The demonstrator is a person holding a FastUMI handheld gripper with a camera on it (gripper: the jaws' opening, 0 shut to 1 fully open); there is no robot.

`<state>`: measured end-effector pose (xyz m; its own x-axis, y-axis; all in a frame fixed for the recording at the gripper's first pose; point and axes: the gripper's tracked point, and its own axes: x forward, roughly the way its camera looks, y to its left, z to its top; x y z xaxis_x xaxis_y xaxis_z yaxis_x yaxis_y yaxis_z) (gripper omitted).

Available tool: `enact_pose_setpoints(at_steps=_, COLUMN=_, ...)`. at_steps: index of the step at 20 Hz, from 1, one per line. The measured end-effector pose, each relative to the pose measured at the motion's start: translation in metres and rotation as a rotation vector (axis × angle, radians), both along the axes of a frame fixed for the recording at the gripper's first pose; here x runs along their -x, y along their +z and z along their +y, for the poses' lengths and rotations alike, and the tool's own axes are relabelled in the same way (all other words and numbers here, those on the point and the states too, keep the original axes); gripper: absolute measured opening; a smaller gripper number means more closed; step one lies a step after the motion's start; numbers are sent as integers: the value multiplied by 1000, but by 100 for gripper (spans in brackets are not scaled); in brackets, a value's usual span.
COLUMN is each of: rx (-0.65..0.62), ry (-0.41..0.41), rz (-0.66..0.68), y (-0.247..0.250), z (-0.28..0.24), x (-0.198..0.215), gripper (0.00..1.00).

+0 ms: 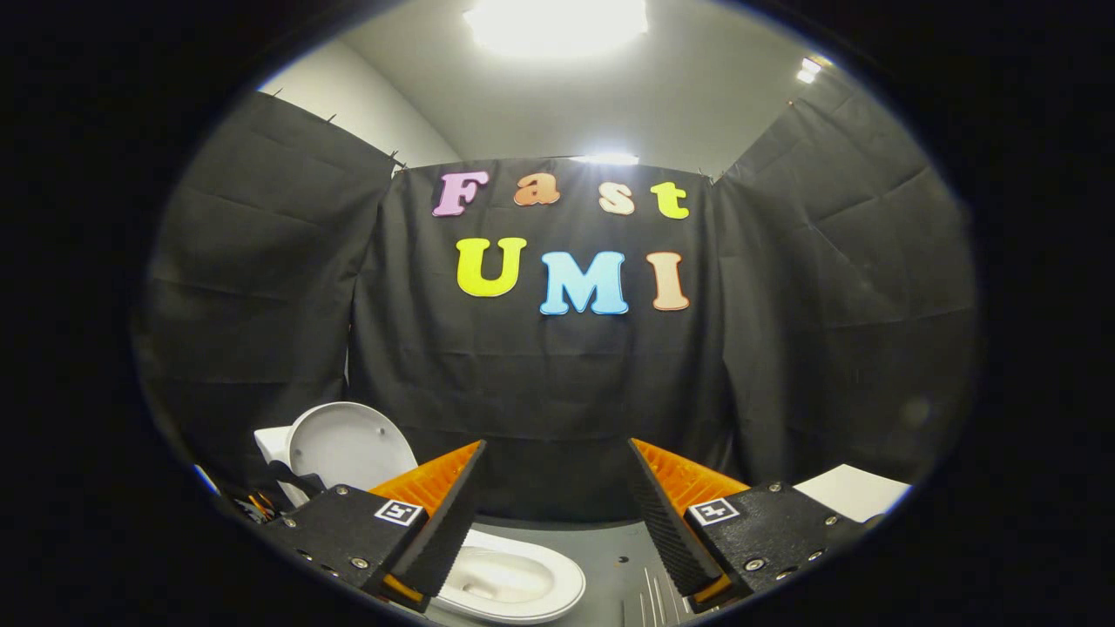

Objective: Open the toilet lid.

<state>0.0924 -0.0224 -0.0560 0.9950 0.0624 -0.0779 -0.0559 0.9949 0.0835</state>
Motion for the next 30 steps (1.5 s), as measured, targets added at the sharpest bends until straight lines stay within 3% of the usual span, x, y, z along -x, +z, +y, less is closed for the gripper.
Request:
enact_pose_setpoints(at_steps=11, rx=4, ry=2, rz=26, y=-13, z=-8, x=-6, gripper=95)
enact_pose_setpoints(at_steps=15, rx=2, ry=-4, rz=-17, y=-8, z=-21, x=-10, gripper=95)
enact_pose_setpoints(at_steps=19, rx=-12, ry=68, rz=-137, y=16, z=-10, x=-6, gripper=95)
enact_pose_setpoints(at_steps=22, rx=-2, ry=31, rz=-198, y=22, z=-17, x=-8, gripper=95)
enact_pose_setpoints(at_steps=30, rx=-41, ry=-30, rz=-131, y=12, z=-31, x=-14, gripper=95)
